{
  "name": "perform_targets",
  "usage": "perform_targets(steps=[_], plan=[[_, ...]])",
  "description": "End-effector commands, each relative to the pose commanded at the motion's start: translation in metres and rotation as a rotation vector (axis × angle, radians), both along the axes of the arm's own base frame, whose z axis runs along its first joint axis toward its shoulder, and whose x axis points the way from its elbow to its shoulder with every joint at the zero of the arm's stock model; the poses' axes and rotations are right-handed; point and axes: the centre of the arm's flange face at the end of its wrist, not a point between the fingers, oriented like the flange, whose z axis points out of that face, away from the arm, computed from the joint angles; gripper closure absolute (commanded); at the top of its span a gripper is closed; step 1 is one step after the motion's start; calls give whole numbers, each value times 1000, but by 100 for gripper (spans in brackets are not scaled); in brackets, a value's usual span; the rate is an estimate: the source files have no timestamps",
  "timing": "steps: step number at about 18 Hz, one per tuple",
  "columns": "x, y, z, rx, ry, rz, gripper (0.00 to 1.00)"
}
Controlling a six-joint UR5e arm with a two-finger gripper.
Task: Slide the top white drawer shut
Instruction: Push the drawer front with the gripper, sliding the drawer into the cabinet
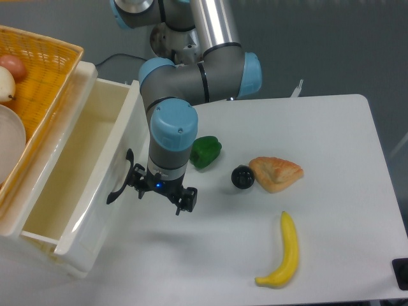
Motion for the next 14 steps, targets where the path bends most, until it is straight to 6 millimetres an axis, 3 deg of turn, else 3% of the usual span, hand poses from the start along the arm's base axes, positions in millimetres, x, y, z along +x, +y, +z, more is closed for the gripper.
perform_targets(steps=[6, 9, 14], plan=[[9, 1, 2, 1, 0, -9, 0], [22, 3, -4, -10, -9, -26, 0], [37, 7, 2, 6, -15, -44, 0]])
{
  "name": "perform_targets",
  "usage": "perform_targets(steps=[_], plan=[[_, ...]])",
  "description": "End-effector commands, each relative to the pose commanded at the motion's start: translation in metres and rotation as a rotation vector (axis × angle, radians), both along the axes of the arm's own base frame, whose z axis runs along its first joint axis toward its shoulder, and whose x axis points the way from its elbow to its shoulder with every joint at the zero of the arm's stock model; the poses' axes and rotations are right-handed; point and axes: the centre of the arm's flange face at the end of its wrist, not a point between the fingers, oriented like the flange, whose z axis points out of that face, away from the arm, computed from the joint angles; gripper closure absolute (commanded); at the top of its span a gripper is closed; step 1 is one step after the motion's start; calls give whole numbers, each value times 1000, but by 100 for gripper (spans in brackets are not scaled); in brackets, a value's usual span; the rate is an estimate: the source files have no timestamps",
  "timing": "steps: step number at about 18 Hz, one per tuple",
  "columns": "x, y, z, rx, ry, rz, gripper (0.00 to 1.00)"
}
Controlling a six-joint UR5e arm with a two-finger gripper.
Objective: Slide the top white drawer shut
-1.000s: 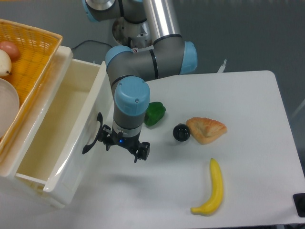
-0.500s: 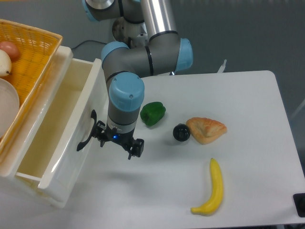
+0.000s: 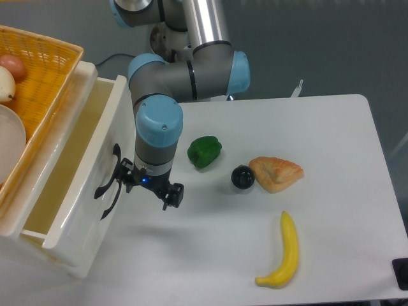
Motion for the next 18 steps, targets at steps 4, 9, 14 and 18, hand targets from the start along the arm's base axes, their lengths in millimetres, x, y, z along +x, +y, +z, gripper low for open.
perform_targets(steps=[4, 9, 14, 18], plan=[[11, 3, 2, 2, 2, -15, 0], [17, 5, -1, -3, -2, -26, 0], [21, 7, -1, -2, -3, -34, 0], [20, 7, 0, 0, -2, -34, 0]])
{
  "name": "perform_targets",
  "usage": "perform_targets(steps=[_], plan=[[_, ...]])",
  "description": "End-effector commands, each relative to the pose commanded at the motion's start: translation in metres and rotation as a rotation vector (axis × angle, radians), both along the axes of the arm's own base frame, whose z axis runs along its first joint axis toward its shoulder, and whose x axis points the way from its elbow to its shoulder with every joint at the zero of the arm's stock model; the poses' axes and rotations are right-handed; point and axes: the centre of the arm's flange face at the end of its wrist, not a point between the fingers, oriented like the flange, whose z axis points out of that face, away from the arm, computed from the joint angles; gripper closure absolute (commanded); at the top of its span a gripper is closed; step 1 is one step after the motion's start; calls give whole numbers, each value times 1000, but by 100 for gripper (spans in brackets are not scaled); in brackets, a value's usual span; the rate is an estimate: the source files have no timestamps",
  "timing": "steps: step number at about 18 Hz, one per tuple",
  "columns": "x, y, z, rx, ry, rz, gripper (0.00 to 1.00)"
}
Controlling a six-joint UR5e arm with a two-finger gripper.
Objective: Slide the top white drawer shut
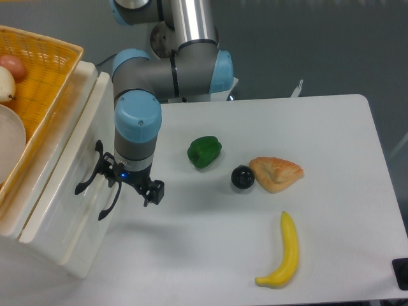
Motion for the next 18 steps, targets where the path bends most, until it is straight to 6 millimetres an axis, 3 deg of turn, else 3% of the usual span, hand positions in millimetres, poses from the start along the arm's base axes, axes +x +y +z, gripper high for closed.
perform_targets(steps=[9, 18], plan=[[-8, -1, 3, 12, -2, 3, 0], [-3, 0, 1, 14, -10, -2, 0]])
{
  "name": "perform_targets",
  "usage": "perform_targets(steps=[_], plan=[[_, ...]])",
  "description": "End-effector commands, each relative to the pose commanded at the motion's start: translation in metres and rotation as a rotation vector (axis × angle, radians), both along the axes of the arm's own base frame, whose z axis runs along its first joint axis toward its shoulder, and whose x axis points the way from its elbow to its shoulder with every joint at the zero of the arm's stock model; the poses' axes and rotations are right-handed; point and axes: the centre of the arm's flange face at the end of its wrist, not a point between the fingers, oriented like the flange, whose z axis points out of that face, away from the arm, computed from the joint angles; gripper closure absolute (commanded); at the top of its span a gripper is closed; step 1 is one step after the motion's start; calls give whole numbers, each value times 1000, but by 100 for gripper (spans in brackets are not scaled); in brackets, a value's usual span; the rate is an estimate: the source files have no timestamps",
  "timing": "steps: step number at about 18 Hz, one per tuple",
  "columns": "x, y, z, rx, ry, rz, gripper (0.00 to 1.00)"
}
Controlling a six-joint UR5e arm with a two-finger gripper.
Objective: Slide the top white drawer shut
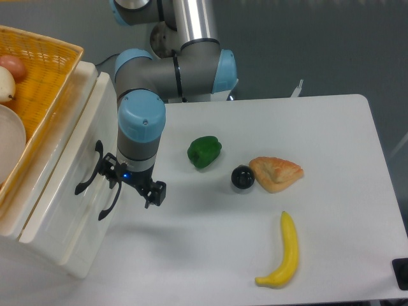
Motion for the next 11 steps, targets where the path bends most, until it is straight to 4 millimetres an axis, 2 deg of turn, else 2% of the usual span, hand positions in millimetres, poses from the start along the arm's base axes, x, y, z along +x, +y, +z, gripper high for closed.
perform_targets(steps=[11], plan=[[4, 1, -1, 5, -16, -3, 0]])
